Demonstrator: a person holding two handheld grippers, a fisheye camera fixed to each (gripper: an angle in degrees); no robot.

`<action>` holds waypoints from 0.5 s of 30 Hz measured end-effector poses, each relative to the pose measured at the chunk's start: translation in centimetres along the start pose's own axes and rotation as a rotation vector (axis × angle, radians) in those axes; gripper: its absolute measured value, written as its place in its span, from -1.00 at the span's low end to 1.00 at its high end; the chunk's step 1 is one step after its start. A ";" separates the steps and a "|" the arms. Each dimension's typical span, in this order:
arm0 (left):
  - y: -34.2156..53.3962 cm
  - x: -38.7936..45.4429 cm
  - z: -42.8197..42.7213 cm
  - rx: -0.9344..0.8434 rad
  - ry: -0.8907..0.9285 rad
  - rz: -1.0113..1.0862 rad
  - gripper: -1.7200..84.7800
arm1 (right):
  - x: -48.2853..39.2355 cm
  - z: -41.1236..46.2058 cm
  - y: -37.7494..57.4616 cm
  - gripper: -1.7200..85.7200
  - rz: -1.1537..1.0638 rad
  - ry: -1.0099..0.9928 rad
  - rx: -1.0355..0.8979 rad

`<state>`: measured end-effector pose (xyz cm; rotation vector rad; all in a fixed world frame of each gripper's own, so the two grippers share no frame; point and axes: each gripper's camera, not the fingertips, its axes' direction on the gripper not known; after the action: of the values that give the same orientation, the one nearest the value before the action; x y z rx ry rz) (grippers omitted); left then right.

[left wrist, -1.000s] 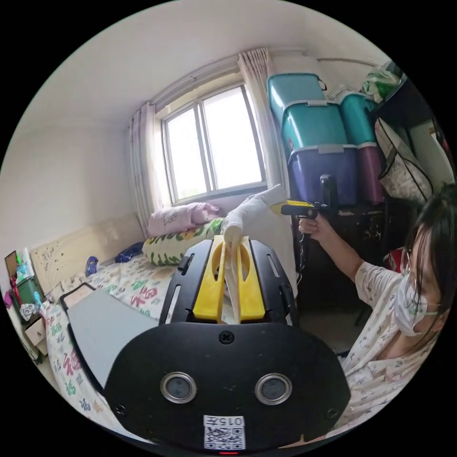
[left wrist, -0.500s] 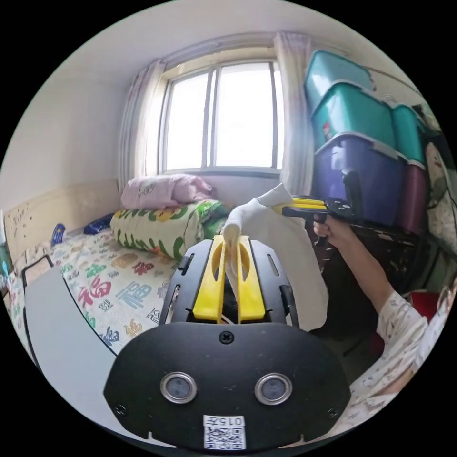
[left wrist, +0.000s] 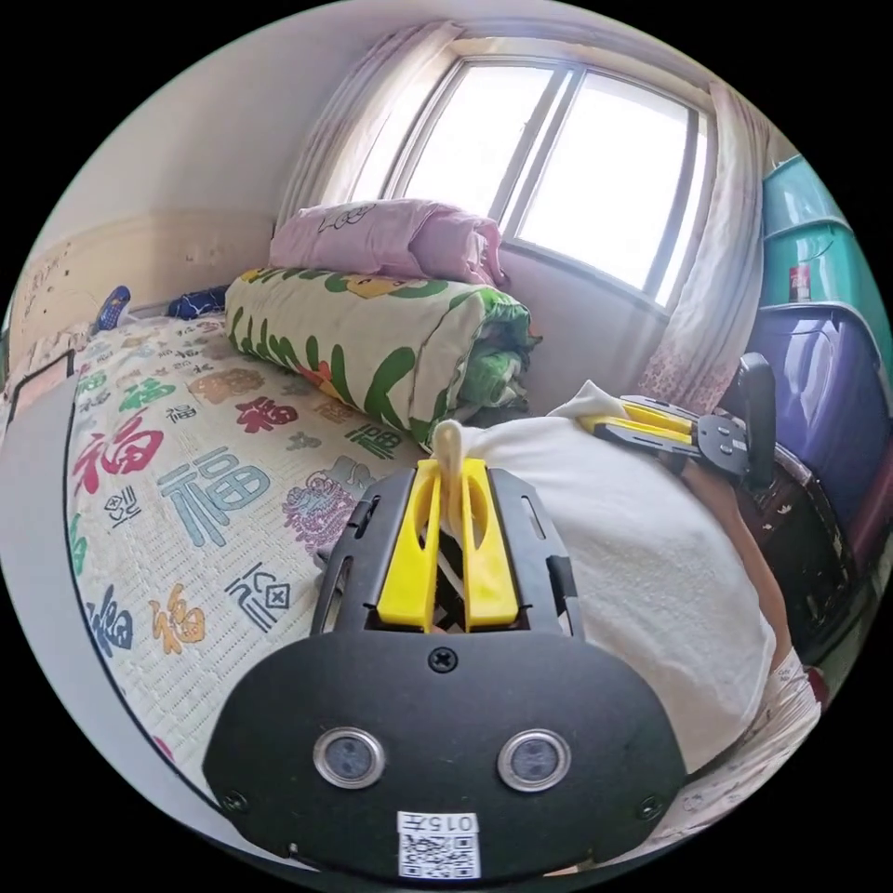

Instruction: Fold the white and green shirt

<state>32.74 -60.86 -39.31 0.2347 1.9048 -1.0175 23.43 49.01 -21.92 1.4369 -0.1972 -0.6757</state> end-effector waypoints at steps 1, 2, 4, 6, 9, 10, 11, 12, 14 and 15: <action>-0.1 -0.6 0.4 -0.004 0.010 0.001 -0.92 | 0.6 0.8 0.2 -0.75 0.002 -0.005 -0.002; -0.1 -1.0 0.6 -0.002 0.018 -0.001 -0.92 | 1.4 1.5 0.6 -0.75 0.012 -0.014 0.001; -0.2 -1.6 0.6 0.002 0.023 -0.011 -0.92 | 2.6 2.3 1.2 -0.75 0.036 -0.034 0.013; -0.3 -1.9 0.3 0.007 0.010 -0.017 -0.92 | 3.7 2.8 2.0 -0.75 0.062 -0.056 0.023; -0.6 -1.7 -1.3 0.017 -0.031 -0.010 -0.92 | 4.7 2.9 3.3 -0.75 0.074 -0.065 0.041; -0.6 -1.6 -2.4 0.024 -0.050 -0.021 -0.92 | 5.0 2.7 4.0 -0.75 0.074 -0.064 0.058; -0.5 -1.4 -3.7 0.035 -0.073 -0.028 -0.93 | 5.1 2.3 4.9 -0.75 0.078 -0.062 0.089; -0.5 -1.2 -4.4 0.040 -0.087 -0.028 -0.93 | 5.3 2.0 5.5 -0.74 0.087 -0.059 0.104; -0.2 -0.6 -7.8 0.059 -0.150 -0.011 -0.93 | 5.7 0.9 7.7 -0.74 0.121 -0.030 0.154; -0.2 -0.5 -8.7 0.063 -0.166 -0.008 -0.93 | 5.8 0.5 8.2 -0.74 0.126 -0.022 0.163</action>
<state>27.31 -54.48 -36.87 0.1737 1.7274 -1.0698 30.31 45.39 -15.62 1.5594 -0.3641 -0.5829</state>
